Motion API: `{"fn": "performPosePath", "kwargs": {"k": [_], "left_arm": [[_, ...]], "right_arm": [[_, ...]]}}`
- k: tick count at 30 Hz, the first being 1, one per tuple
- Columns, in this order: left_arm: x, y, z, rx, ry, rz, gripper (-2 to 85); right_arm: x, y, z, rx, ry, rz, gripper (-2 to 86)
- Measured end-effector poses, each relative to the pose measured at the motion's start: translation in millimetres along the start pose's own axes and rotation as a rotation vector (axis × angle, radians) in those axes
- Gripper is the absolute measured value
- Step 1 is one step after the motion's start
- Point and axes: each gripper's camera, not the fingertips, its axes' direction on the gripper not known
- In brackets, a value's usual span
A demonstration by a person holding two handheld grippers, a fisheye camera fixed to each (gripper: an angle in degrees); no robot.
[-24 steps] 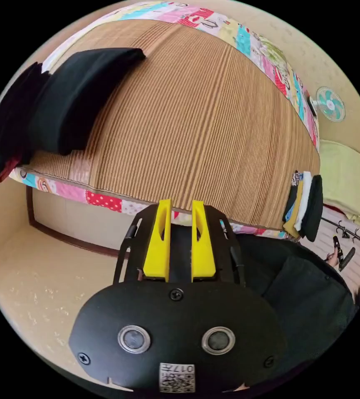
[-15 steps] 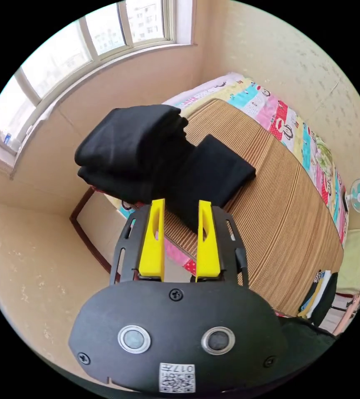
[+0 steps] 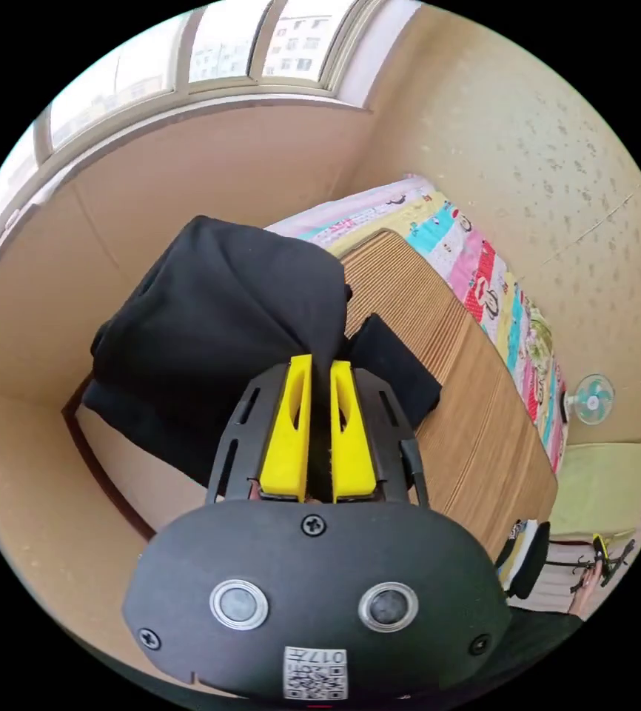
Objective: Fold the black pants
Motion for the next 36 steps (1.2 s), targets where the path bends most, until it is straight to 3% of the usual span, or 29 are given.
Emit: {"fn": "performPosePath", "kwargs": {"k": [2, 5, 10, 13, 17, 22, 28, 31, 33, 36], "left_arm": [[38, 28, -5, -0.04, 0.336, 0.144, 4.0], [127, 84, -12, -0.164, 0.467, 0.507, 4.4], [198, 157, -10, -0.408, 0.633, 0.761, 5.2], [153, 145, -35, -0.212, 0.599, 0.548, 4.4], [47, 104, -56, 0.012, 0.301, 0.103, 11.4], [7, 50, -28, -0.031, 0.31, 0.002, 12.8], [12, 34, 51, -0.238, 0.088, -0.134, 11.6], [-15, 48, 66, -0.267, 0.119, -0.299, 5.1], [-31, 57, 50, -0.232, 0.278, -0.375, 4.2], [-25, 73, -6, -0.088, 0.609, -0.145, 3.7]], "right_arm": [[-8, 1, 13, -0.03, -0.013, 0.042, 0.2], [-21, -10, 26, -0.043, -0.045, 0.078, 0.2], [-54, -30, 39, -0.008, -0.131, 0.042, 0.2], [-69, -32, 49, -0.004, -0.168, -0.001, 0.3], [-79, -23, 77, -0.051, -0.172, -0.036, 0.3], [-71, -19, 112, -0.128, -0.231, -0.007, 0.4], [-45, -23, 123, -0.122, -0.33, 0.014, 0.5], [-19, -19, 121, -0.102, -0.374, 0.016, 0.8], [1, -14, 114, -0.058, -0.447, -0.003, 1.1], [31, -5, 96, 0.074, -0.648, -0.094, 2.3]]}}
